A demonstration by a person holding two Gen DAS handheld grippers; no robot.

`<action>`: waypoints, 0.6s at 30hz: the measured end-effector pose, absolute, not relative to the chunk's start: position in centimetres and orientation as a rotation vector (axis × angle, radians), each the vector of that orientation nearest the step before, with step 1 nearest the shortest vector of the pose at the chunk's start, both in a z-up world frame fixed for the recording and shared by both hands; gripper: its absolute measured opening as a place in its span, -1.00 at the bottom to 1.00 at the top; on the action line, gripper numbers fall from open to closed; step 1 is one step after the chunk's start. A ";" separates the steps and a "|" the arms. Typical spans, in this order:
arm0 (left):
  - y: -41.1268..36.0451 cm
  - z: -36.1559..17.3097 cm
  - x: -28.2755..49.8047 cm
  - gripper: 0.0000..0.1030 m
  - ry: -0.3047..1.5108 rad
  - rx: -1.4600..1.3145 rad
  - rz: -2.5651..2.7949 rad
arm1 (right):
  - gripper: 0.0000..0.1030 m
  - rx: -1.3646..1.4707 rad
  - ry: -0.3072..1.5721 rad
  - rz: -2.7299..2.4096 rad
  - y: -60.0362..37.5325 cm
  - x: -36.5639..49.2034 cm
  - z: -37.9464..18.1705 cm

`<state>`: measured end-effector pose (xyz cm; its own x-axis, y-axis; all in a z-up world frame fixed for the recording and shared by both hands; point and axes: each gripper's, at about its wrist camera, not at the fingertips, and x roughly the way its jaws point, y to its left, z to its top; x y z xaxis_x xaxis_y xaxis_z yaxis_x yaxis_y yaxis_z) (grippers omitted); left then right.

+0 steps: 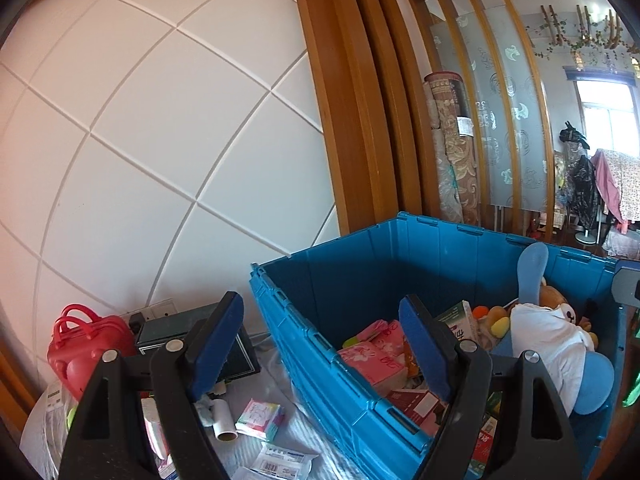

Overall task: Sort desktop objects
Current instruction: 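Move both tools back to the pile on the table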

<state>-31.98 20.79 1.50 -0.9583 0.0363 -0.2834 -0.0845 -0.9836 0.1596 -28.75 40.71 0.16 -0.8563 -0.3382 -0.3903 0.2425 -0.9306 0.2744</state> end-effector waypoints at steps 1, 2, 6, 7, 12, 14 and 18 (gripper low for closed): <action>20.5 1.4 -31.9 0.55 0.258 -0.443 3.045 | 0.88 0.634 -0.309 -2.744 40.6 -28.7 0.2; 20.2 1.2 -31.8 0.55 0.258 -0.449 3.052 | 0.89 0.632 -0.309 -2.738 40.5 -28.7 0.2; 18.7 0.6 -30.9 0.55 0.300 -0.447 3.117 | 0.89 0.614 -0.305 -2.690 39.4 -28.5 0.3; 18.1 0.4 -30.5 0.55 0.296 -0.447 3.137 | 0.89 0.609 -0.297 -2.676 38.9 -28.4 0.3; 13.9 -0.8 -27.9 0.55 0.312 -0.462 3.230 | 0.89 0.613 -0.245 -2.608 35.6 -27.6 0.0; 11.6 -1.4 -26.8 0.56 0.333 -0.478 3.272 | 0.89 0.618 -0.211 -2.594 34.0 -27.3 0.0; 5.7 -2.8 -24.5 0.56 0.380 -0.555 3.336 | 0.89 0.615 -0.186 -2.564 30.3 -26.2 0.2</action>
